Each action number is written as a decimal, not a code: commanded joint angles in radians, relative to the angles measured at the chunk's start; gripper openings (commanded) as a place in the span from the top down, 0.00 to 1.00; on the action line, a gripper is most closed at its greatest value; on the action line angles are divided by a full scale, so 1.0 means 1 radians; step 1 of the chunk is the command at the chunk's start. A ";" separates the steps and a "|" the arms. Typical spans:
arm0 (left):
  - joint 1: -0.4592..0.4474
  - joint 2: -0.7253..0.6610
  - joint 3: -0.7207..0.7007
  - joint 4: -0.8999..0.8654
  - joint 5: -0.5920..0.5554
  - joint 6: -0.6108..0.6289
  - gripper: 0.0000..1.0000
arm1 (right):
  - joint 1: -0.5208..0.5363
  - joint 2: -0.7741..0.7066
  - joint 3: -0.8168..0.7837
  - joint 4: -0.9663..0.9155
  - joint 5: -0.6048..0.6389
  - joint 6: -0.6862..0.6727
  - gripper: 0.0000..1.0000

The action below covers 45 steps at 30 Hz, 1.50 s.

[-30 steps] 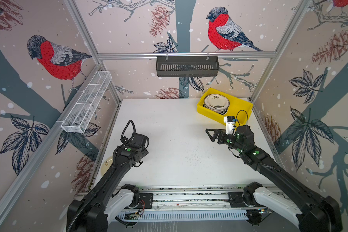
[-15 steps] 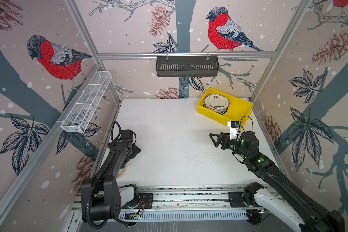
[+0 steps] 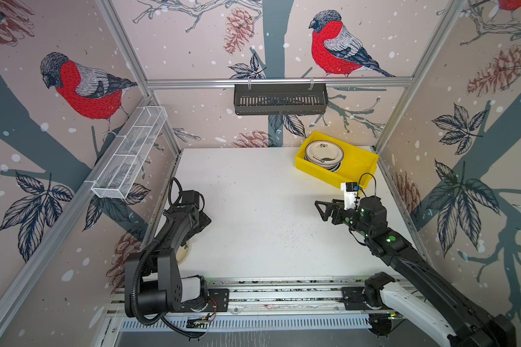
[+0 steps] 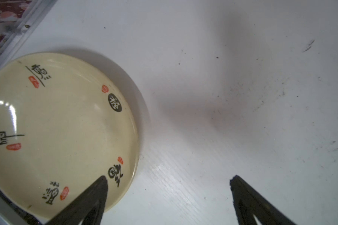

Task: Place the plates into the plastic bin on the countertop
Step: Move the plate to the middle-left of the table.

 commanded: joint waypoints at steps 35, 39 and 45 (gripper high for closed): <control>-0.137 0.102 -0.076 0.306 0.324 0.072 0.03 | -0.106 -0.025 -0.046 -0.020 -0.030 0.064 0.01; -0.180 0.102 -0.080 0.348 0.342 0.047 0.03 | -0.108 -0.020 -0.049 -0.018 -0.032 0.069 0.00; -0.330 0.168 -0.002 0.363 0.320 0.044 0.03 | -0.108 -0.020 -0.054 -0.019 -0.036 0.080 0.00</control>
